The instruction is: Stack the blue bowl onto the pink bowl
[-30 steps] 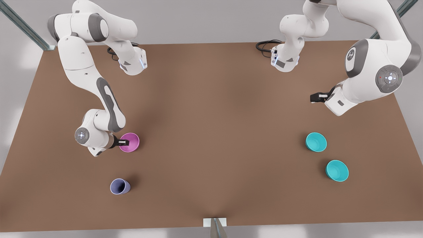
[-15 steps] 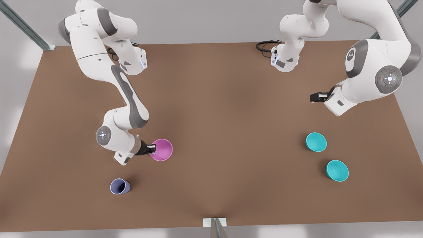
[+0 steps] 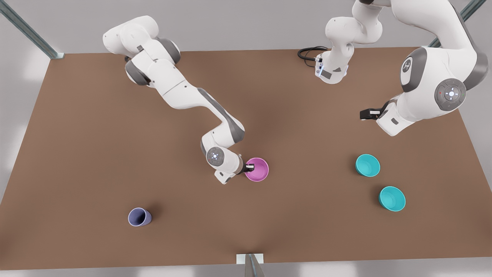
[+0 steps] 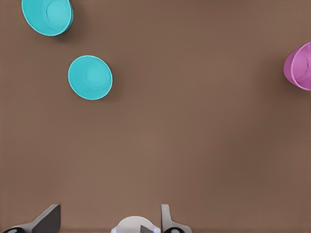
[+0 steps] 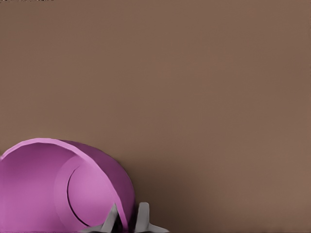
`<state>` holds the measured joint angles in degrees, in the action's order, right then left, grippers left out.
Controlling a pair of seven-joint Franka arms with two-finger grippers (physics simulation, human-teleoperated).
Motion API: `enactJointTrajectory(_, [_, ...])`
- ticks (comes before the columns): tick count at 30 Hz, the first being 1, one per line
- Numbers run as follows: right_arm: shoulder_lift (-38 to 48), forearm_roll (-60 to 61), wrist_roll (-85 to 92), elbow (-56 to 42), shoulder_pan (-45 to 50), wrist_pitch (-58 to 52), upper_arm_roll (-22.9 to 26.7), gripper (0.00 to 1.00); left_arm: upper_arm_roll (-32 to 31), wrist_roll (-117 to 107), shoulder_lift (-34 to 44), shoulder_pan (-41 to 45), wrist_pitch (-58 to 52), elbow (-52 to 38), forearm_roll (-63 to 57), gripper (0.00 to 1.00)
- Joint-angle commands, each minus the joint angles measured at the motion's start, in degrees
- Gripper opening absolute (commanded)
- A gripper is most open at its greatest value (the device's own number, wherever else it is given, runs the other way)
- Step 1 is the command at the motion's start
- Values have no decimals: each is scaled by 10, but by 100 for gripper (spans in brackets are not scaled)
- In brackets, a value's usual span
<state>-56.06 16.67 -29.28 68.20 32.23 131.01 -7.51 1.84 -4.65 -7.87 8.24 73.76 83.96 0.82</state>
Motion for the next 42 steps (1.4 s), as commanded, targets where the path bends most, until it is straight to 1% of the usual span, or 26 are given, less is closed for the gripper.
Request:
enactJointTrajectory(1, [-2,-2,-264,-1,1,18,0,100,0,0,0,0,0,0,0,100])
enactJointTrajectory(5, [16,6,-265,-21,-9,11,0,100,1,0,-9,-2,10,0,0,100])
enactJointTrajectory(7, [48,3,-257,-24,-55,0,-1,100,2,0,-25,-20,42,-1,8,100])
enactJointTrajectory(8, [57,4,-220,-24,-102,-2,-7,100,2,3,-42,-36,62,-1,23,100])
enactJointTrajectory(9, [71,5,-116,-23,-155,-64,-13,100,2,19,-71,-58,101,-1,30,100])
enactJointTrajectory(10, [78,-3,32,-24,-222,-171,-8,100,2,27,-102,-92,164,-1,42,100])
enactJointTrajectory(11, [78,-51,159,-23,-278,-225,-5,100,2,84,-145,-123,215,-1,47,100])
enactJointTrajectory(12, [78,-122,236,-15,-322,-247,-5,100,2,132,-174,-147,247,-1,66,100])
enactJointTrajectory(13, [90,-136,300,-5,-375,-283,-4,100,2,178,-211,-160,273,-3,72,100])
enactJointTrajectory(14, [133,-164,359,15,-413,-326,-5,100,2,210,-234,-164,309,-3,74,100])
enactJointTrajectory(16, [307,-179,425,129,-464,-365,-5,100,1,245,-267,-178,351,-2,82,100])
enactJointTrajectory(17, [348,-180,437,128,-465,-368,-5,100,1,246,-278,-184,365,-2,82,100])
enactJointTrajectory(18, [377,-180,432,110,-461,-408,-7,100,1,247,-283,-188,384,2,82,100])
enactJointTrajectory(20, [379,-179,431,101,-459,-413,-9,100,2,308,-281,-198,422,44,82,100])
enactJointTrajectory(22, [377,-182,433,68,-448,-425,-8,100,3,326,-252,-200,483,128,82,100])
enactJointTrajectory(24, [375,-191,435,9,-428,-502,-10,100,8,390,-239,-206,482,153,82,100])
enactJointTrajectory(25, [394,-191,433,-2,-408,-533,-3,100,13,415,-239,-206,483,167,82,100])
enactJointTrajectory(26, [461,-186,427,60,-393,-520,20,100,14,416,-239,-206,484,178,82,100])
enactJointTrajectory(27, [502,-182,427,106,-393,-502,27,100,15,416,-240,-206,487,184,82,100])
enactJointTrajectory(28, [508,-190,429,117,-390,-496,31,100,16,416,-241,-206,500,193,83,100])
enactJointTrajectory(32, [466,-181,429,113,-409,-468,33,100,15,413,-261,-201,559,227,118,100])
enactJointTrajectory(35, [457,-182,430,113,-416,-467,33,100,16,412,-264,-200,560,227,119,100])
enactJointTrajectory(37, [452,-187,430,109,-416,-465,32,100,16,412,-264,-200,560,227,120,70])
enactJointTrajectory(40, [444,-187,430,99,-416,-465,32,100,15,412,-264,-199,559,227,120,54])
enactJointTrajectory(41, [444,-189,430,99,-416,-467,32,100,15,410,-264,-199,557,227,120,42])
enactJointTrajectory(42, [444,-184,433,99,-416,-467,32,100,15,390,-264,-199,554,227,120,25])
